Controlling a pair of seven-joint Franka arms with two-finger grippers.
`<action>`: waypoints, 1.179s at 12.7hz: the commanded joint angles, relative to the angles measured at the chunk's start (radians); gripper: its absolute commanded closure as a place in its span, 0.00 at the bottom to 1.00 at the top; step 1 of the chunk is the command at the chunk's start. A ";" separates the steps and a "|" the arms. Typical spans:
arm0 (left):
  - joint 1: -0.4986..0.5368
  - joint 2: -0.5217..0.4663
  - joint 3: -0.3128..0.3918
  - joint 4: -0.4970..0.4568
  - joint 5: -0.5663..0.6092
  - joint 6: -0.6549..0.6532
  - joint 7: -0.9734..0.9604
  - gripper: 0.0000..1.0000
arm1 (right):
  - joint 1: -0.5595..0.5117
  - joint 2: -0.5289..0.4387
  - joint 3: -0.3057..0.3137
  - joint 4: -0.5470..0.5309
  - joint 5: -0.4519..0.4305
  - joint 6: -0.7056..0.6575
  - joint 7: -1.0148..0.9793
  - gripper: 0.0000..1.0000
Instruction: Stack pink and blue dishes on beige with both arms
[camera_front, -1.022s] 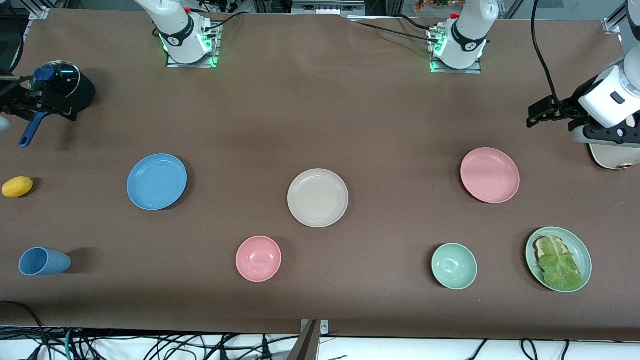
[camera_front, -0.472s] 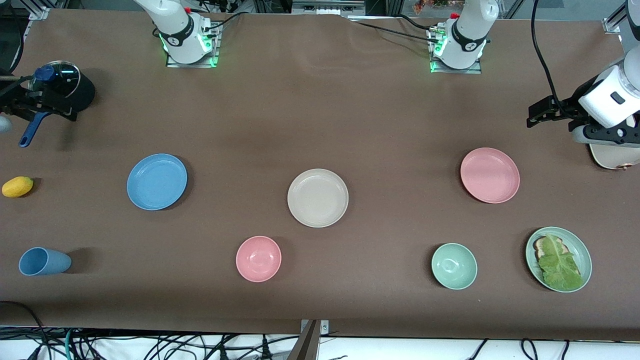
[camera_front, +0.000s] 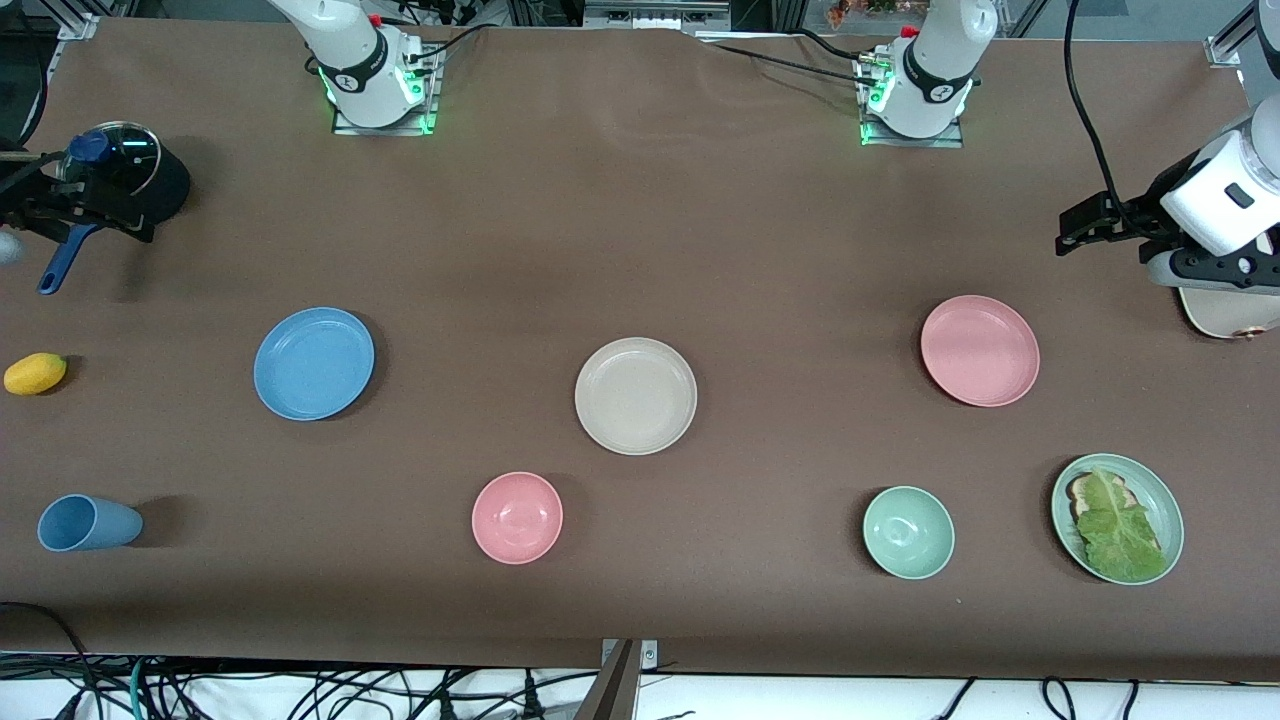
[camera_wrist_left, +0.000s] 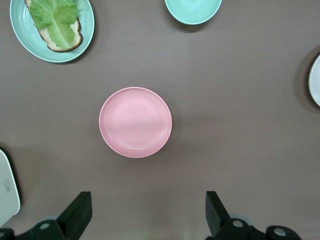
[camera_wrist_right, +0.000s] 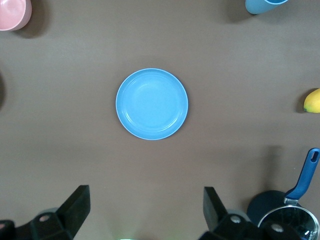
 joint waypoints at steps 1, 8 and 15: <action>0.065 0.064 0.007 0.024 -0.009 0.013 -0.002 0.00 | -0.004 0.002 0.002 0.018 0.019 -0.005 -0.017 0.00; 0.114 0.266 0.003 0.059 -0.007 0.121 0.012 0.00 | -0.004 0.002 0.002 0.018 0.017 -0.005 -0.017 0.00; 0.274 0.464 0.000 0.045 -0.203 0.300 0.263 0.00 | -0.004 0.002 0.001 0.018 0.019 -0.006 -0.017 0.00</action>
